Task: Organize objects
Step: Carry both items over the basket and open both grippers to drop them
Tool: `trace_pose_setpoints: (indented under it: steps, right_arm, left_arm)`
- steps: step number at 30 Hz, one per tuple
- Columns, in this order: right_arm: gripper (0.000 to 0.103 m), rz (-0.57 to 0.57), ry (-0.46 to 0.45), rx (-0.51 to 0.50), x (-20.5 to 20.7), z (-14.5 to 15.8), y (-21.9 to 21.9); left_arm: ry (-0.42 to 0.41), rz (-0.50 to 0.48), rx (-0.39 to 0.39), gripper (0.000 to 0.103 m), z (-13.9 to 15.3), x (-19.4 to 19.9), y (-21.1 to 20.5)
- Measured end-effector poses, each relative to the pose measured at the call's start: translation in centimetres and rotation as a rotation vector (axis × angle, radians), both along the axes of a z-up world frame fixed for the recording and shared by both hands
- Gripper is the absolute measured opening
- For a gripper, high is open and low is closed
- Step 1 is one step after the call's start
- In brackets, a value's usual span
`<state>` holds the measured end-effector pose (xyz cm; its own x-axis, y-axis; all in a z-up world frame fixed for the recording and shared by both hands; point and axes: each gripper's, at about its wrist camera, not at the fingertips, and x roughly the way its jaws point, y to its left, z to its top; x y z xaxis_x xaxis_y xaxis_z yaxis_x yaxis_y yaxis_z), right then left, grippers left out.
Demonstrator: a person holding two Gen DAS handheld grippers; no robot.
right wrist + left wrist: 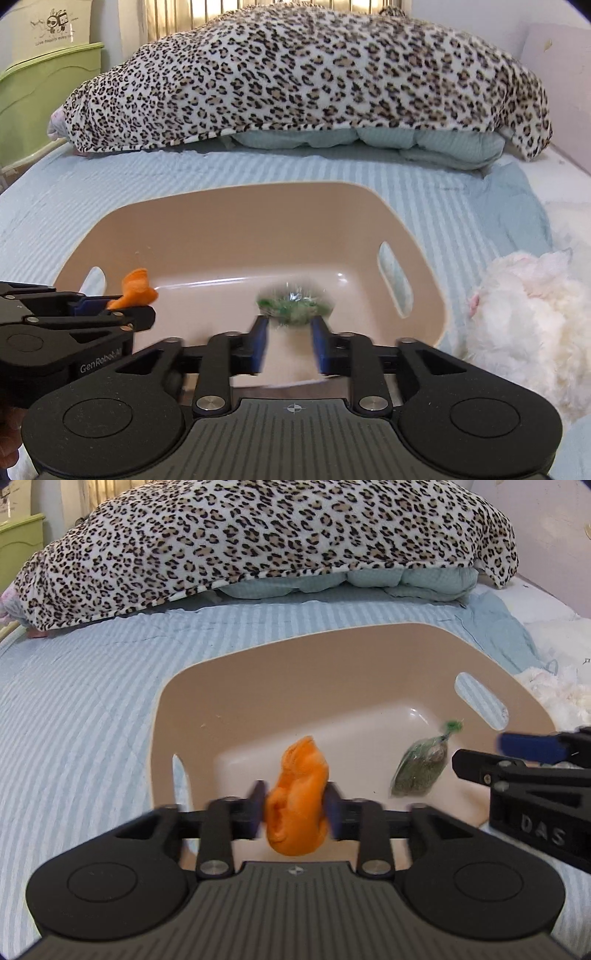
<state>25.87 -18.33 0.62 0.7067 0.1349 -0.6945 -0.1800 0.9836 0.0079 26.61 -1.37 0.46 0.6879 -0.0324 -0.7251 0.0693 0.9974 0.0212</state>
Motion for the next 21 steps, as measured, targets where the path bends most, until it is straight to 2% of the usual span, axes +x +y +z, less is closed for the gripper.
trace_pose_setpoints:
  steps: [1,3,5,8,11,14,17,21]
  right_arm:
    - [0.064,-0.001,-0.015,-0.001,-0.6,0.4,-0.2]
    - [0.076,0.0,-0.032,-0.005,-1.6,1.2,-0.7]
    - [0.084,0.001,-0.035,-0.015,-2.6,2.0,-1.2]
    - [0.101,-0.005,-0.057,-0.017,-4.7,3.1,-2.2]
    - [0.103,-0.009,-0.069,-0.016,-6.6,3.8,-3.2]
    - [0.103,-0.015,-0.034,-0.026,-7.8,3.6,-3.8]
    - [0.103,-0.005,0.017,-0.035,-8.7,3.0,-4.1]
    - [0.103,-0.023,0.055,0.002,-10.0,1.2,-4.6]
  left_arm:
    - [0.001,0.009,-0.003,0.068,0.3,-0.3,0.1]
    - [-0.011,0.021,-0.017,0.074,1.1,-1.0,0.2]
    - [-0.022,0.028,-0.023,0.076,2.0,-1.9,0.2]
    - [-0.033,0.062,-0.012,0.089,2.8,-3.5,0.4]
    - [-0.032,0.082,-0.033,0.09,3.1,-5.1,0.7]
    - [-0.028,0.078,-0.052,0.09,3.2,-6.5,0.9]
    - [-0.035,0.072,-0.039,0.09,3.1,-7.9,0.9]
    - [-0.022,0.078,-0.027,0.09,2.2,-9.2,1.0]
